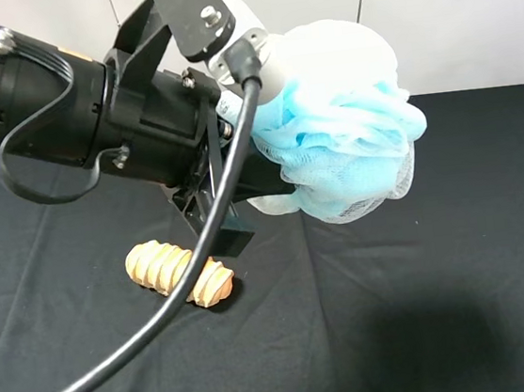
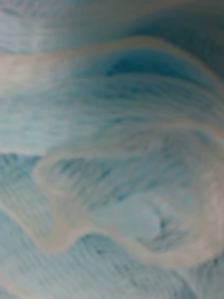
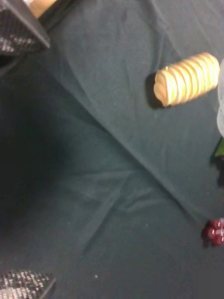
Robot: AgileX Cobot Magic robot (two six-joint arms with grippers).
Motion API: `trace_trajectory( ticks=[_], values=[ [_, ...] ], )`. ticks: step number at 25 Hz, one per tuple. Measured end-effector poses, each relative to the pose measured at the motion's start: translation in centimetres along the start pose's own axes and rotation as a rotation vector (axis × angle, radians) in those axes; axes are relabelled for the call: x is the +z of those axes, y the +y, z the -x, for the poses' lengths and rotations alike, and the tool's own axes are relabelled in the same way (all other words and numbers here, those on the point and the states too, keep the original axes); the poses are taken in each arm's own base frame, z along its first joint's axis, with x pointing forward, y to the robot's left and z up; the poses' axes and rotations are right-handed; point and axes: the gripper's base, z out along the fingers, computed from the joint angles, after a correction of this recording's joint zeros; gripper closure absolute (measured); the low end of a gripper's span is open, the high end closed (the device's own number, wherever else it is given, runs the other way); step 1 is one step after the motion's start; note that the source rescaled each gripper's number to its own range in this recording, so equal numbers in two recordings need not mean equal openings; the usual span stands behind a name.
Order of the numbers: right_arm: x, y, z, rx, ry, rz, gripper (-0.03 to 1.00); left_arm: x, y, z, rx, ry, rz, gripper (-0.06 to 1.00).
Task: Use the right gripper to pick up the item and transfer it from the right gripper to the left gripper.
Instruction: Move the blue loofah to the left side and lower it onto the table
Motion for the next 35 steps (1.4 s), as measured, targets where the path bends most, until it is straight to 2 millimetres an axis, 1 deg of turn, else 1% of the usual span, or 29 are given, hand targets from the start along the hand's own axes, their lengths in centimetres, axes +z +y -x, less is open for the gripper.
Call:
trace_trajectory(
  ticks=[10, 15, 17, 21, 27, 31, 35],
  values=[
    [0.2, -0.5, 0.2, 0.206, -0.014, -0.281, -0.03, 0.0, 0.1, 0.0, 0.0, -0.004, 0.011, 0.91],
    [0.2, -0.7, 0.2, 0.27, -0.021, -0.378, -0.03, 0.0, 0.1, 0.0, 0.0, -0.004, 0.011, 0.91],
    [0.0, -0.6, 0.1, 0.29, -0.04, -0.424, -0.03, 0.0, 0.1, 0.0, 0.0, -0.004, 0.011, 0.91],
    [-0.9, 0.2, -0.5, 0.295, -0.13, -0.508, -0.03, 0.0, 0.1, 0.0, 0.0, -0.004, 0.011, 0.91],
    [-1.1, 0.4, -0.5, 0.303, -0.148, -0.533, -0.03, 0.0, 0.1, 0.1, -0.023, -0.009, 0.01, 0.92],
    [-1.1, 0.4, -0.5, 0.303, -0.148, -0.533, -0.03, 0.0, 0.4, 0.3, -0.103, -0.025, 0.042, 0.93],
    [-1.1, 0.4, -0.5, 0.303, -0.148, -0.533, -0.03, -0.4, 1.0, 1.2, -0.174, -0.055, 0.068, 0.93]
  ],
)
